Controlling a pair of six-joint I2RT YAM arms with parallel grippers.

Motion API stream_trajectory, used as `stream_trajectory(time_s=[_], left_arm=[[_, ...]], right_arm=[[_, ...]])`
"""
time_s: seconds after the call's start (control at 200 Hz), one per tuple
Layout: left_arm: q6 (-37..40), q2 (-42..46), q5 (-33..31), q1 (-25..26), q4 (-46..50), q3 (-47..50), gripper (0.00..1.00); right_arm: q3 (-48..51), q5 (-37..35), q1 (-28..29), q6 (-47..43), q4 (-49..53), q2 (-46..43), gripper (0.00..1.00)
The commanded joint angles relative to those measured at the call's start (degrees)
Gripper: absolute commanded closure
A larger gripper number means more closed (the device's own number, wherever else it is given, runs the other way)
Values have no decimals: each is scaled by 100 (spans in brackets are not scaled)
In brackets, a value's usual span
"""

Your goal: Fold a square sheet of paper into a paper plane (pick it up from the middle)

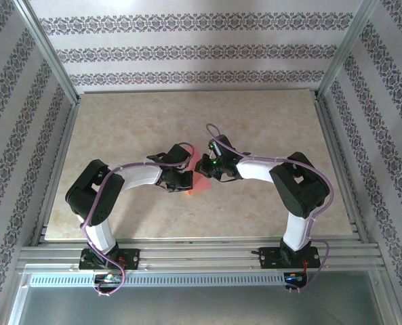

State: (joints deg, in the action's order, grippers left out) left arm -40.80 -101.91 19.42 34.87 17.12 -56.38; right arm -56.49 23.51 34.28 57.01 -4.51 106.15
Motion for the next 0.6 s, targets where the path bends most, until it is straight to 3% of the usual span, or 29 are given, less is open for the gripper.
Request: stream_trajectory(time_s=[0.0, 0.25, 0.595], left_arm=[[90, -128, -94, 55, 388, 154, 100], [133, -136, -63, 56, 414, 151, 100], [464, -117, -48, 46, 591, 122, 100]], right_arm=[[-18, 101, 9, 101, -58, 293, 95], [-174, -30, -130, 45, 22, 544, 95], [-532, -597, -938, -258, 728, 805, 95]])
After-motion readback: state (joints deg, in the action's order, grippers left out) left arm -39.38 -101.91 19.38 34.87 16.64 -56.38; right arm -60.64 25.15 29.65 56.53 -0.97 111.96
